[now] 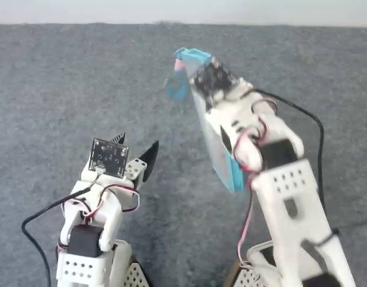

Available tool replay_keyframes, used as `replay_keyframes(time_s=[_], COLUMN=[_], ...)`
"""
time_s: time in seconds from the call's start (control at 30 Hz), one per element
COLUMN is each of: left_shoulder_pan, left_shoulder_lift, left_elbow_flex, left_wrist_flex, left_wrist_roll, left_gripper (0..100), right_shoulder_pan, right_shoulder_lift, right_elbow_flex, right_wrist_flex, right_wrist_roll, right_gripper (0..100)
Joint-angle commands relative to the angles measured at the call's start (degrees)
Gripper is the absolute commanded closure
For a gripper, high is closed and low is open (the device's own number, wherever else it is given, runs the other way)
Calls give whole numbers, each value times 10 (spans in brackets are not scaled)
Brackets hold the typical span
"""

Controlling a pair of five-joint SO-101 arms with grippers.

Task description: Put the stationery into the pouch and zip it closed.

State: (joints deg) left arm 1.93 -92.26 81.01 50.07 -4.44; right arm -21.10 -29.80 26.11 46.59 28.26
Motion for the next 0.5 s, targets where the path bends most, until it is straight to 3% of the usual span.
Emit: replay_keyframes(time_s=[0.0, 0.2, 0.47], left_shoulder_pan=[4, -9, -45], left_shoulder_lift=[-8, -8, -8], left_elbow_flex=[-4, -3, 21], left_wrist_flex=[-1, -1, -42], left_wrist_roll=[6, 6, 6], left_gripper=[749, 750, 750], right_shoulder_pan=[7, 7, -34], right_shoulder_lift=[90, 178, 247], right_elbow_flex=[-33, -82, -77], right_wrist_flex=[37, 84, 129], right_wrist_roll=[-50, -132, -149], right_gripper=[991, 991, 980])
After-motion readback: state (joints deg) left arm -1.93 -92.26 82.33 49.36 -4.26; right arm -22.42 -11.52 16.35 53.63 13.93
